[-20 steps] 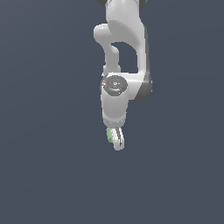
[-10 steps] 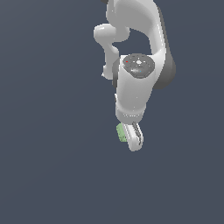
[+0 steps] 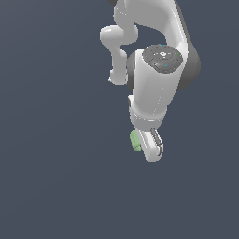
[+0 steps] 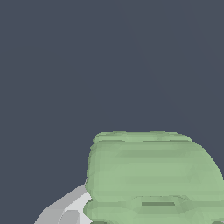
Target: Pick up the object and move it to a goal position.
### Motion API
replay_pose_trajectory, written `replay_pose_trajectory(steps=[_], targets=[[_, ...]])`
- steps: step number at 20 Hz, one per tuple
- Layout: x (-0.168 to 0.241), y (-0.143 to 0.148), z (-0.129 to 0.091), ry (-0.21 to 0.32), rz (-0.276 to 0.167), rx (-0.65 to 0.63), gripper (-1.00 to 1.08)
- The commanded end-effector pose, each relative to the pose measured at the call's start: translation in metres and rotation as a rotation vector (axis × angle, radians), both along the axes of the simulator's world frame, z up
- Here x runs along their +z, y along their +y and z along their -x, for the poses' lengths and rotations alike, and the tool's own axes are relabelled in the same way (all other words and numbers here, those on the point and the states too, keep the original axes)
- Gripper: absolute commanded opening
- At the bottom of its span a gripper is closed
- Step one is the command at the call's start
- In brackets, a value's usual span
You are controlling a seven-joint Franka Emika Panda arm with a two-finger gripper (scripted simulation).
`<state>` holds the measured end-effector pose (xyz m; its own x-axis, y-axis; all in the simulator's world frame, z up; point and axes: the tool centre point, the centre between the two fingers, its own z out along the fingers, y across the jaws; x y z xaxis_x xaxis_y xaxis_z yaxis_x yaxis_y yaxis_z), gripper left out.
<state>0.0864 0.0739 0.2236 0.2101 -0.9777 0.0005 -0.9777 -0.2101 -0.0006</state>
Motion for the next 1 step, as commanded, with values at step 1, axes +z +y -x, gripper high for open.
replay_pose_trajectory(steps=[1], targets=[[0.0015,0.0008,-0.0008,0.001,0.000,0.000,-1.00]])
